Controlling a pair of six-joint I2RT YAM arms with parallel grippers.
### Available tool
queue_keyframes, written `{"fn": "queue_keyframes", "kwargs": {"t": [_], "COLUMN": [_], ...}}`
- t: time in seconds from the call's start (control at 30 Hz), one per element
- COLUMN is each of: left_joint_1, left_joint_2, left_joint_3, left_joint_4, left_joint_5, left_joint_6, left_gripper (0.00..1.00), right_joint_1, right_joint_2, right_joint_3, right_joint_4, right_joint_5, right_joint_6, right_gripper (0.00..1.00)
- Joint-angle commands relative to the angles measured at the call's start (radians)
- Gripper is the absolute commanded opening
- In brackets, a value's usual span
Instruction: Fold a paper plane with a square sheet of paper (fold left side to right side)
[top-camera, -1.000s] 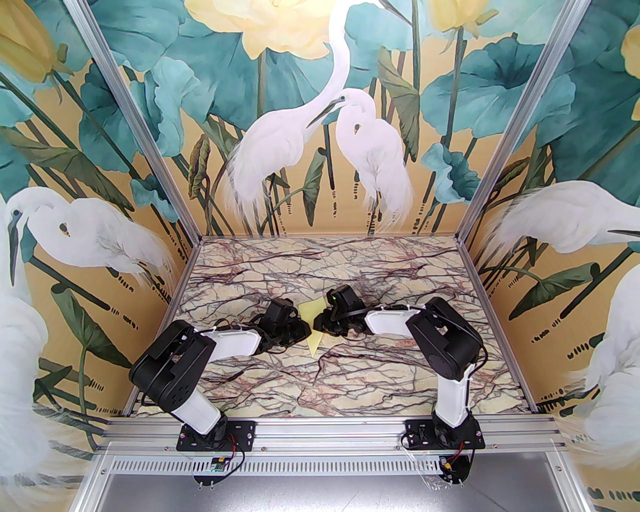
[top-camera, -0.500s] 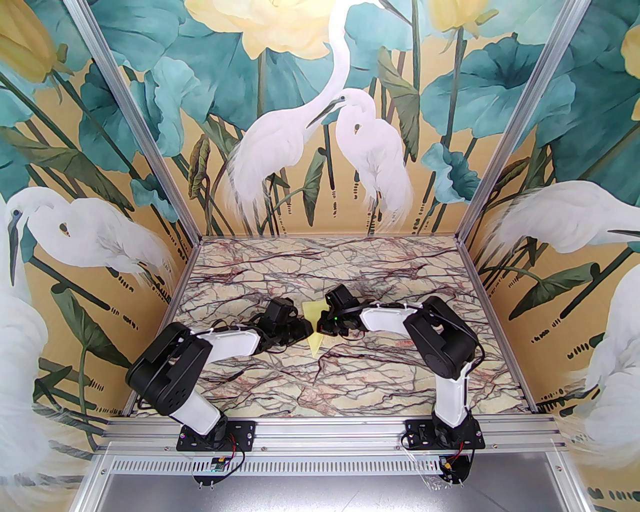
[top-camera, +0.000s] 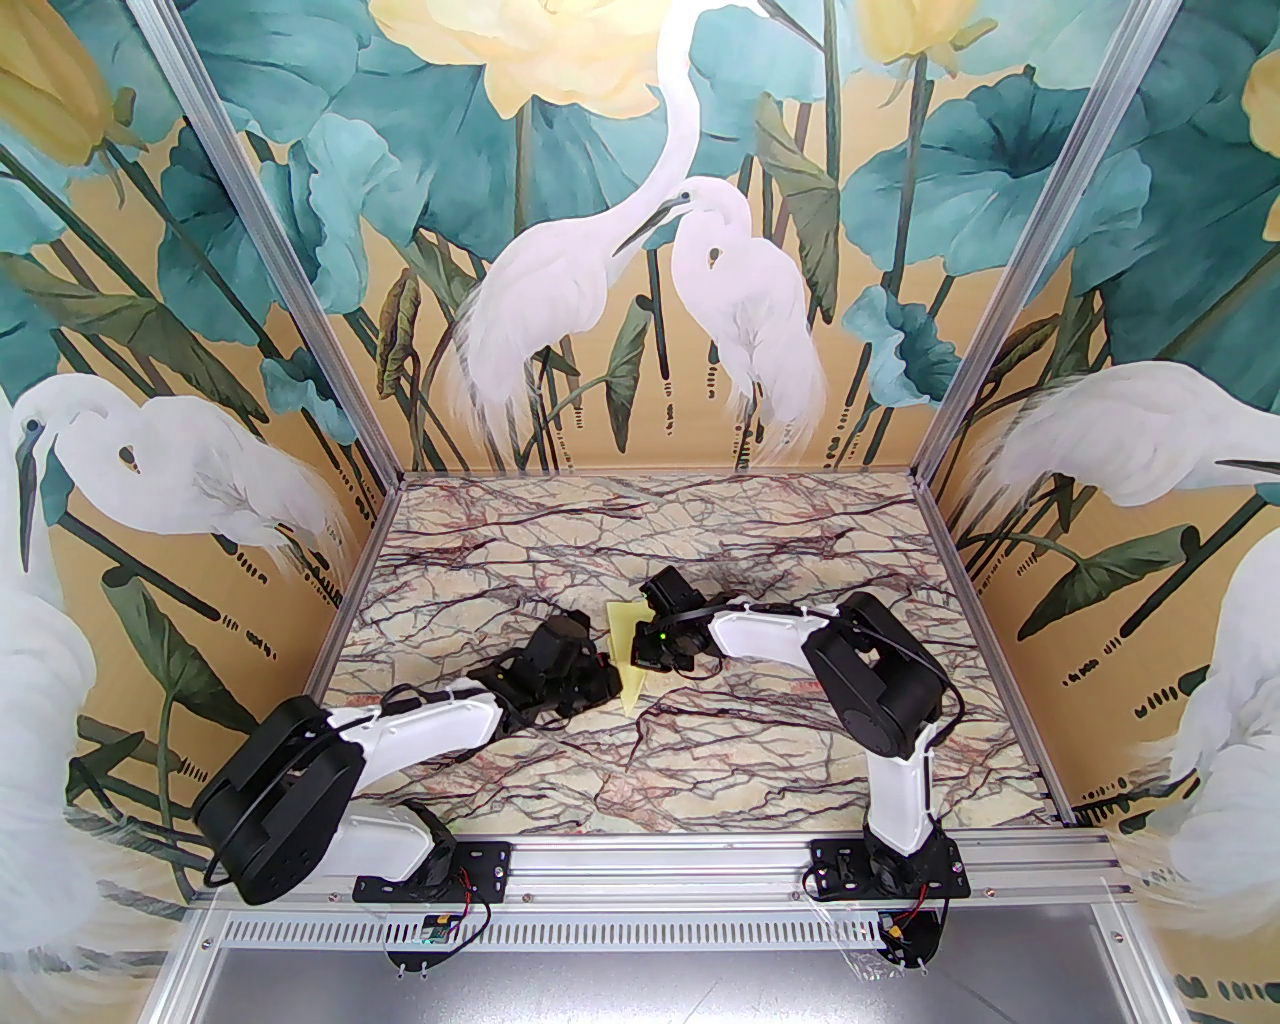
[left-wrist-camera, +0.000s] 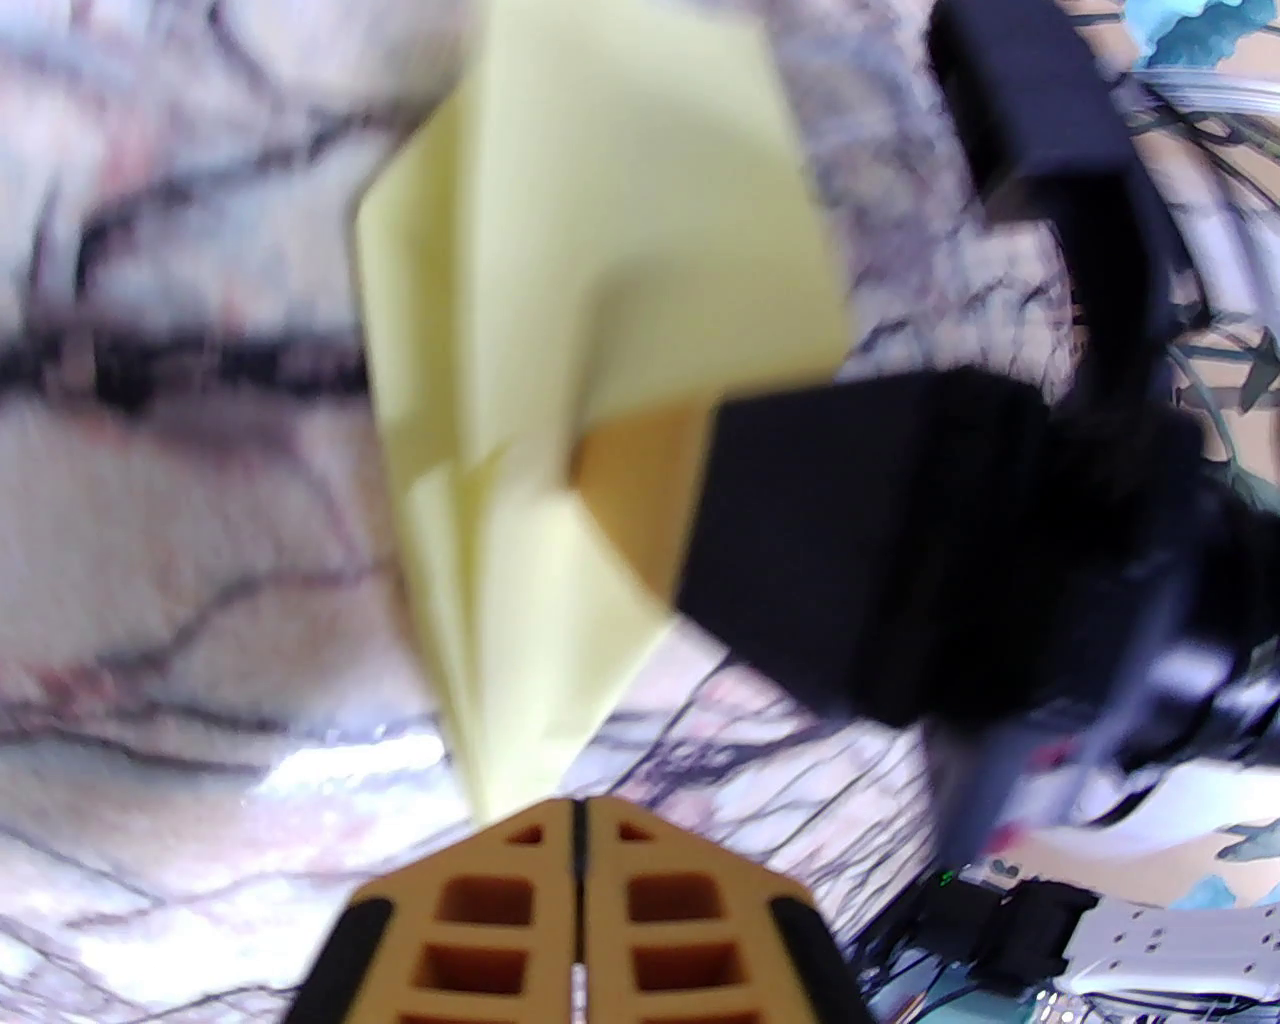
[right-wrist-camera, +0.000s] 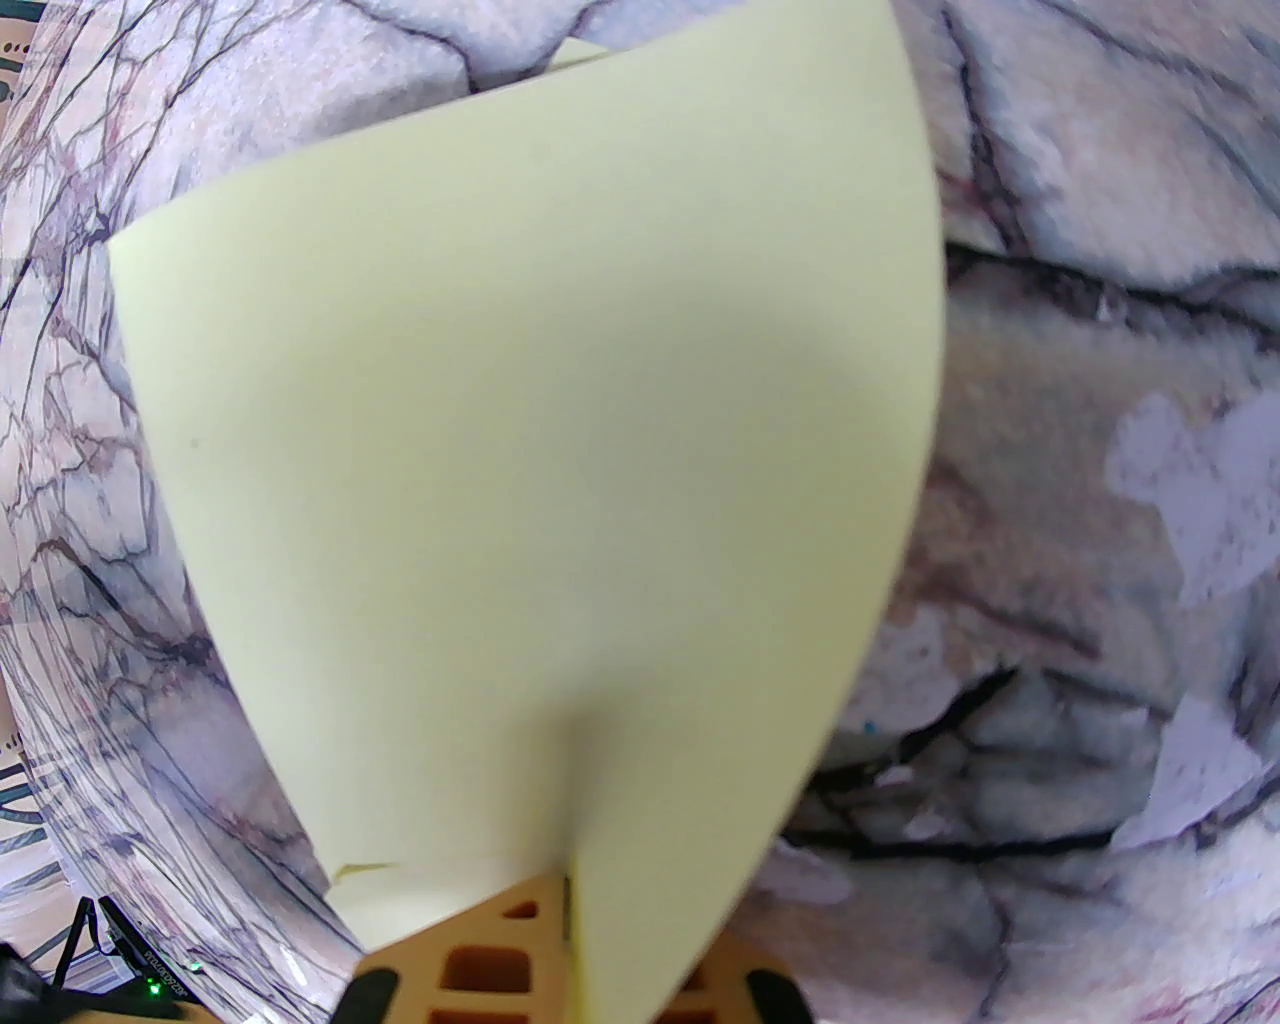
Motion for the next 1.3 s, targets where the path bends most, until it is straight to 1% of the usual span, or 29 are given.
{"fn": "queue_keyframes", "kwargs": {"t": [0.0,0.17,0.37,0.6,0.77,0.97,1.07,1.13,1.17,1.27], "left_joint_1": [-0.027,-0.061,-0.071,-0.106,-0.138,-0.138,-0.119,-0.079,-0.056,0.019], "left_joint_2": [0.054,0.125,0.170,0.155,0.138,0.037,-0.028,-0.051,-0.055,-0.044], "left_joint_3": [0.020,0.081,0.103,0.117,0.094,0.049,0.065,0.075,0.076,0.072], "left_joint_4": [0.041,-0.018,-0.069,-0.146,-0.164,-0.190,-0.221,-0.209,-0.202,-0.142], "left_joint_5": [-0.008,-0.061,-0.083,-0.123,-0.134,-0.146,-0.156,-0.120,-0.105,-0.051], "left_joint_6": [-0.022,0.001,0.017,0.051,0.037,0.027,0.043,0.060,0.062,0.068], "left_gripper": [0.02,0.01,0.02,0.02,0.02,0.04,0.09,0.15,0.20,0.22], "right_joint_1": [0.008,0.008,0.009,0.008,0.008,0.009,0.008,0.008,0.008,0.008], "right_joint_2": [0.022,0.020,0.021,0.031,0.032,0.030,0.025,0.022,0.020,0.014], "right_joint_3": [0.018,0.024,0.033,0.041,0.045,0.044,0.043,0.042,0.042,0.039], "right_joint_4": [-0.023,-0.035,-0.043,-0.049,-0.054,-0.060,-0.066,-0.069,-0.072,-0.075], "right_joint_5": [0.012,0.013,0.010,0.010,0.013,0.013,0.018,0.020,0.023,0.029], "right_joint_6": [0.005,0.008,0.003,0.002,0.000,-0.003,-0.003,-0.003,-0.002,0.002], "right_gripper": [0.00,0.00,0.00,0.00,0.00,0.00,0.00,0.00,0.00,0.00]}}
